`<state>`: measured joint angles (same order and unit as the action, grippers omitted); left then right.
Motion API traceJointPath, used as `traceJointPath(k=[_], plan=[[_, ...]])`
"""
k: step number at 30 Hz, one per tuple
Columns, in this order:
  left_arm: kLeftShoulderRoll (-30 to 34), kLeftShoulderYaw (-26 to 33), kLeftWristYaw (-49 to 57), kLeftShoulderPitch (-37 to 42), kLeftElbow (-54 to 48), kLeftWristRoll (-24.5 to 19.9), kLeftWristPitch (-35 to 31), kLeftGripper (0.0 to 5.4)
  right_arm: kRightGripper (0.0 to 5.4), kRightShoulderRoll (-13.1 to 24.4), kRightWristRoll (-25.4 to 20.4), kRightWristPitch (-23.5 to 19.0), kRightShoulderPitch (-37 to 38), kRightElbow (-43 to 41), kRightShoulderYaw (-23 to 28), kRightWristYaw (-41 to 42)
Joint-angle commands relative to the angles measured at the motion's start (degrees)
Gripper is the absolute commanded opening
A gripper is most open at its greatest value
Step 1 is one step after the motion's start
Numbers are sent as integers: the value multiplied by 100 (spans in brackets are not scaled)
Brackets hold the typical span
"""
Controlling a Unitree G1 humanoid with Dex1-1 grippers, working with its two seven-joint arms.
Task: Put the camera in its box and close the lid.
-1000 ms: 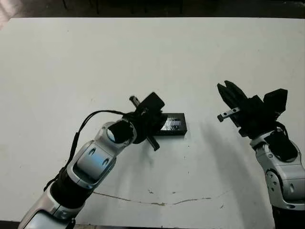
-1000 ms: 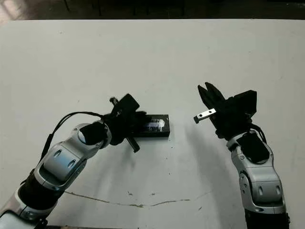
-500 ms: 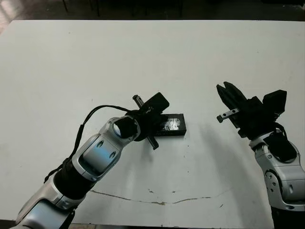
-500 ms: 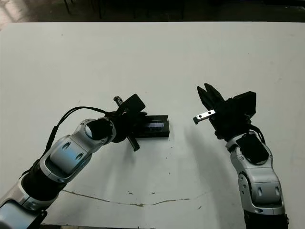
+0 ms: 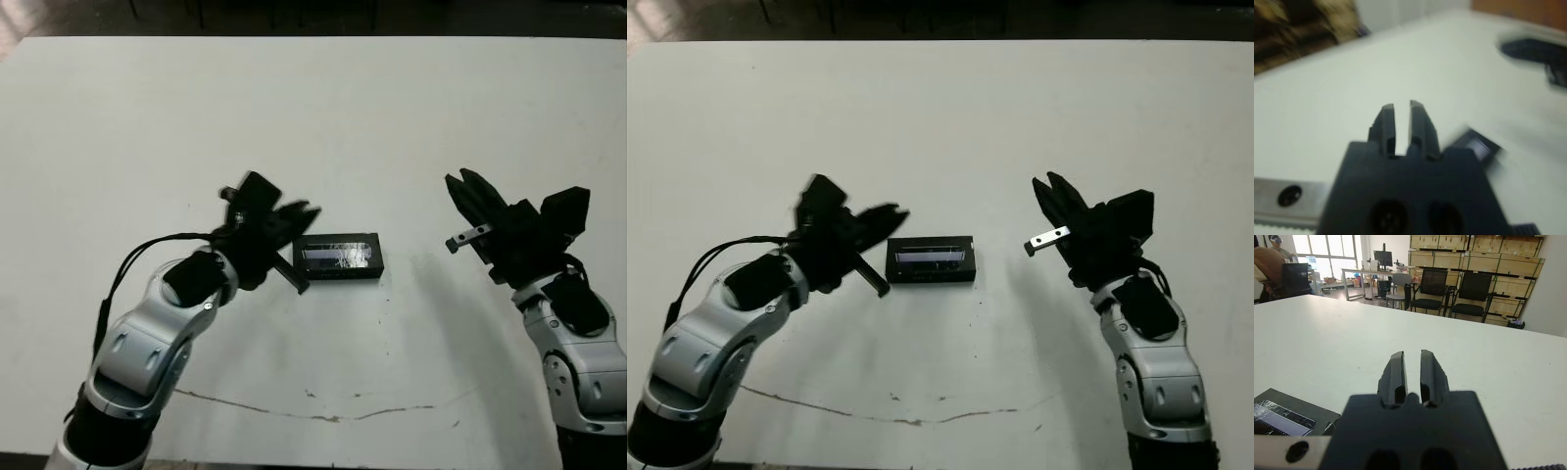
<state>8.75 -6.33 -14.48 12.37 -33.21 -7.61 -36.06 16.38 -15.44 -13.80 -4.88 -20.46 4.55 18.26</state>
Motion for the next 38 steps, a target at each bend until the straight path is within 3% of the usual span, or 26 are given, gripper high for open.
traceJointPath(k=[1,4,9,13,16,22,38], plan=[[-58,444,345,-206,115,124,637,3,0,-41,9,17,-59,110,39,-39],[-59,810,541,-159,388,136,1216,3,0,-106,-25,198,-260,310,102,-36],[-97,1360,793,2,1061,35,2128,3,0,-164,-37,138,-578,416,141,-165],[-328,1650,963,5,1447,-295,2429,3,0,-231,391,338,-709,498,12,-460],[-518,1781,1090,-66,1643,-462,2619,3,0,-256,653,735,-789,802,-51,-505],[-609,2018,1091,-239,1778,-807,2748,3,0,-302,791,935,-880,1117,-63,-524],[-474,1902,1045,-140,1654,-817,2712,3,0,-445,739,1167,-723,1189,-23,-594]])
